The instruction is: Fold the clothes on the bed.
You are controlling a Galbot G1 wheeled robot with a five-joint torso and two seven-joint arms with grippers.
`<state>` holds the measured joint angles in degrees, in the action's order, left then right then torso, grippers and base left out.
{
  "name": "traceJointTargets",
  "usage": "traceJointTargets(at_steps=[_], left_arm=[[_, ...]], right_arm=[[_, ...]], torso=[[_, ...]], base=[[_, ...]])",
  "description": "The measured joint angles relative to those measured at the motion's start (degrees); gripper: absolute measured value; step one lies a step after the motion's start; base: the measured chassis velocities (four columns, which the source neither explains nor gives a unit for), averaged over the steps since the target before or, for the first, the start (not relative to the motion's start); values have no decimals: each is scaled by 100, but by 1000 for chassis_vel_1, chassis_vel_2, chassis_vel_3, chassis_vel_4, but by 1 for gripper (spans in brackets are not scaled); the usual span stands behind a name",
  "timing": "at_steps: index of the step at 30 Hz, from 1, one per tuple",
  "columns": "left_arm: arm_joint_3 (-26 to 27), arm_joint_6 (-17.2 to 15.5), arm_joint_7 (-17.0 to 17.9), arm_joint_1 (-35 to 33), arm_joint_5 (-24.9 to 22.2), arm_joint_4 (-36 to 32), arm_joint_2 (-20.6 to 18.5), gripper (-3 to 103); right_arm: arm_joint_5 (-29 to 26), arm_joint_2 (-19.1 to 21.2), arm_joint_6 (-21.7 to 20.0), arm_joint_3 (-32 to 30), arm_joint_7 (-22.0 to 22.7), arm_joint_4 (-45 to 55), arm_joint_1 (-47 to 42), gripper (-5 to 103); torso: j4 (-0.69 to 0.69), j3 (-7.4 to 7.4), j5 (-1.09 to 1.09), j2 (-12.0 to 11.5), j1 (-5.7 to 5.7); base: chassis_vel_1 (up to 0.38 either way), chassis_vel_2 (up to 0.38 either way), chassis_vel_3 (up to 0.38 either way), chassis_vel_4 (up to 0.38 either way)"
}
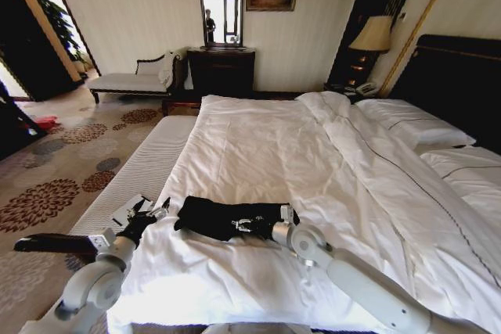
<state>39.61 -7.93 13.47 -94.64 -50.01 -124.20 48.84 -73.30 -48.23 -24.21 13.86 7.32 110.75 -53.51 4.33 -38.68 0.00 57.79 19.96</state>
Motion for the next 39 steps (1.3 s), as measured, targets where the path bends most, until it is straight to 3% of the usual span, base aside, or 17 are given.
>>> traceJointTargets(at_steps=[8,12,16,21,27,35,39], left_arm=[[-53,-2,-11,92,-28,92,-53,100],[-53,-2,-21,91,-28,102,-47,100],[-69,4,-31,48,17,94,29,100],[-191,43,-76,-38,196,-11,127,100],[-379,181,-96,-79,668,-72,120,100],[-526,265,-122,-219,793,-219,160,100],[-548,357,-316,-416,774,-349,172,100]], right_arm=[[354,193,-28,-108,-5,807,-687,100],[269,291,-51,-509,27,1204,-835,100],[-71,547,-22,-1322,88,1411,-947,100],[-372,802,-5,-2157,98,1198,-1233,100],[-490,697,-84,-2756,83,642,-1641,100],[-318,672,-79,-2853,-14,62,-1739,100],[-199,720,-37,-2829,-84,-169,-1748,100]], torso=[[0,0,0,0,-1],[-2,1,0,0,0],[-2,1,0,0,0],[-1,1,0,0,0],[0,1,1,0,0],[-1,0,0,0,0],[-2,0,0,0,0]], base=[[0,0,0,0],[0,0,0,0],[0,0,0,0],[0,0,0,0],[0,0,0,0],[0,0,0,0],[0,0,0,0]])
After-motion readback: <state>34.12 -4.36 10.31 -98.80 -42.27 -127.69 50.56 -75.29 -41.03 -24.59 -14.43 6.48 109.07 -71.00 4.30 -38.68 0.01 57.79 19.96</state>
